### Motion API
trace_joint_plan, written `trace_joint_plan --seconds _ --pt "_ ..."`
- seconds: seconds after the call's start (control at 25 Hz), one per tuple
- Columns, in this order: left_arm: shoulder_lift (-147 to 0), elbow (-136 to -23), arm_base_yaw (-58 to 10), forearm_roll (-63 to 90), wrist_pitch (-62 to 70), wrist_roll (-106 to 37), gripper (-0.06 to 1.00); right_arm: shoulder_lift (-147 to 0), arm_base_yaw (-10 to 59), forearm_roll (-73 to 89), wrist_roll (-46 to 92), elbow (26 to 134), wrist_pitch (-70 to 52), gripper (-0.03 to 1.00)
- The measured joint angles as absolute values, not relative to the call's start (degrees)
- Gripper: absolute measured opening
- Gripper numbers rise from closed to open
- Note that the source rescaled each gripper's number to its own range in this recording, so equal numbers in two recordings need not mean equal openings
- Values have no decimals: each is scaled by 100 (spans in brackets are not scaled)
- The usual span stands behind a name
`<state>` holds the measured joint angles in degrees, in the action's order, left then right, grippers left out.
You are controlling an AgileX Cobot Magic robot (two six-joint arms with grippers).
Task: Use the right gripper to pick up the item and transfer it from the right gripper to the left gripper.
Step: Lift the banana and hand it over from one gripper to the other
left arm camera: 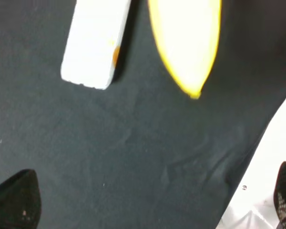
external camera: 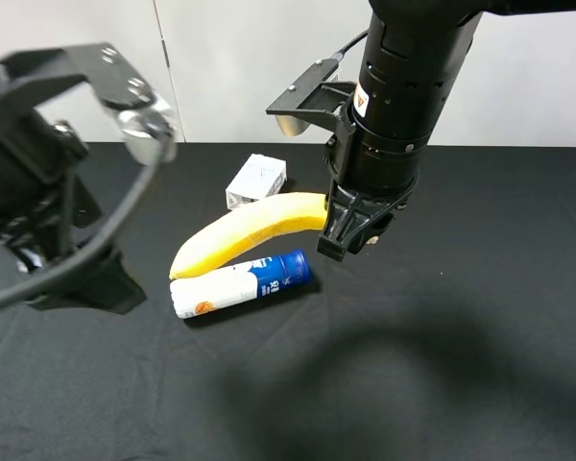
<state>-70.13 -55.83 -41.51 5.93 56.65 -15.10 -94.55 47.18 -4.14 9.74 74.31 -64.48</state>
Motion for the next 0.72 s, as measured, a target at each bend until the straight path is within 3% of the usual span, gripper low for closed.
trace_joint_plan --seconds 0.36,0.72 --pt "-7664 -5626 -4721 706 5085 -1515 97 -9455 4718 -349 948 7431 -6442 0" --pt "-8018 -5626 -4745 872 4682 -1515 97 -9455 4718 -90 932 7431 -6447 0"
